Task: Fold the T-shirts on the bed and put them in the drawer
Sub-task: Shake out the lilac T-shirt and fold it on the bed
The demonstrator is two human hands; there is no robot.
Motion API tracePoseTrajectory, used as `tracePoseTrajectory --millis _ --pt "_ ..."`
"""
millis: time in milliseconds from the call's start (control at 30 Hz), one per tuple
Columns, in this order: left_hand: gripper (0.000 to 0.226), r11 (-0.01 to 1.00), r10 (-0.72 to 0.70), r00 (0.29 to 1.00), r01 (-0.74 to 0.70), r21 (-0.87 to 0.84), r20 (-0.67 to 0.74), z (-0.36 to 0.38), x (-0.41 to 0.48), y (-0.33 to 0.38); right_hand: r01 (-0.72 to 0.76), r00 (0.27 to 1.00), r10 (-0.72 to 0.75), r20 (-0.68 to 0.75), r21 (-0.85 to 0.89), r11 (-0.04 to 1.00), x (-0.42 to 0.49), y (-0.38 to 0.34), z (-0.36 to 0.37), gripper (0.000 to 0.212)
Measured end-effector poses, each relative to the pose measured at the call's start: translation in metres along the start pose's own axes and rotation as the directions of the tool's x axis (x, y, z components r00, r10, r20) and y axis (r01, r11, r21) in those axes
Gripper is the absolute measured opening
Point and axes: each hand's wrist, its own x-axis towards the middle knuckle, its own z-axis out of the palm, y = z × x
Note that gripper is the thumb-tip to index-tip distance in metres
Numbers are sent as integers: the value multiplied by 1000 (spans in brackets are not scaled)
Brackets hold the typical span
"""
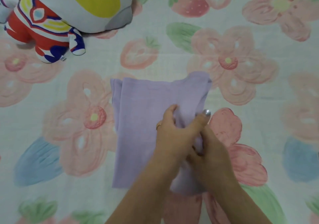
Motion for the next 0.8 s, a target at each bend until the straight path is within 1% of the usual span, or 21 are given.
tracePoseTrajectory --millis 33,100,133,167,200,233,267,300,333,367,433,467,533,567,600,633,667,700,733,767,800 --pt "82 999 35 999 -34 -40 24 0 3 4 46 999 -45 21 -34 998 -6 -13 2 3" --pt "49 997 57 997 -61 -55 -56 -11 7 10 141 987 -136 90 -46 989 -16 -30 4 5" --pt "32 995 7 994 -17 -94 -111 -19 6 9 170 974 -166 157 -13 985 -22 -35 4 8" --pt "17 986 -51 991 30 -161 -125 -26 4 10 189 961 -194 199 41 981 -27 -38 2 25" --pt "9 969 -91 991 65 -240 -101 -31 0 13 167 965 -186 185 112 980 -34 -38 -2 40" --pt "12 954 -92 994 72 -292 -53 -35 -7 17 106 986 -131 103 218 970 -39 -38 -8 46" --pt "14 947 -76 997 69 -314 -10 -37 -16 24 32 999 -33 -1 347 937 -43 -39 -16 43" --pt "13 946 -49 998 54 -319 26 -40 -26 30 -21 993 74 -96 464 886 -46 -35 -24 37" --pt "12 939 -17 998 37 -341 63 -45 -38 38 -67 969 184 -165 542 838 -47 -31 -34 38" --pt "15 923 19 995 21 -384 100 -51 -49 45 -123 948 270 -169 588 800 -48 -24 -45 46" --pt "30 888 96 988 -29 -459 123 -68 -68 61 -275 916 398 -50 644 714 -47 -10 -66 66" --pt "37 881 122 986 -53 -470 117 -77 -74 64 -334 907 421 25 652 681 -48 -7 -74 70" --pt "46 899 89 989 -30 -438 115 -96 -73 55 -361 923 349 160 673 646 -50 -2 -82 66" --pt "45 905 38 992 17 -426 120 -103 -66 42 -352 934 289 211 688 634 -50 2 -82 66" --pt "41 904 -26 993 74 -420 119 -108 -57 26 -365 931 268 249 686 630 -51 7 -79 66" --pt "39 906 -90 991 122 -405 97 -111 -46 7 -393 919 293 263 650 650 -52 16 -73 58" --pt "41 919 -142 989 151 -364 50 -112 -37 -13 -431 902 356 244 572 698 -53 25 -64 48" --pt "47 943 -179 984 165 -289 -20 -113 -29 -34 -459 887 423 186 451 766 -54 36 -54 39" --pt "55 973 -188 977 171 -154 -104 -115 -24 -56 -484 873 471 123 329 811 -55 45 -44 33" --pt "60 986 -159 967 167 22 -201 -116 -23 -77 -500 864 496 85 244 831 -59 55 -35 30" --pt "60 968 -96 951 158 196 -295 -117 -24 -92 -510 859 508 64 207 835 -63 61 -28 28"
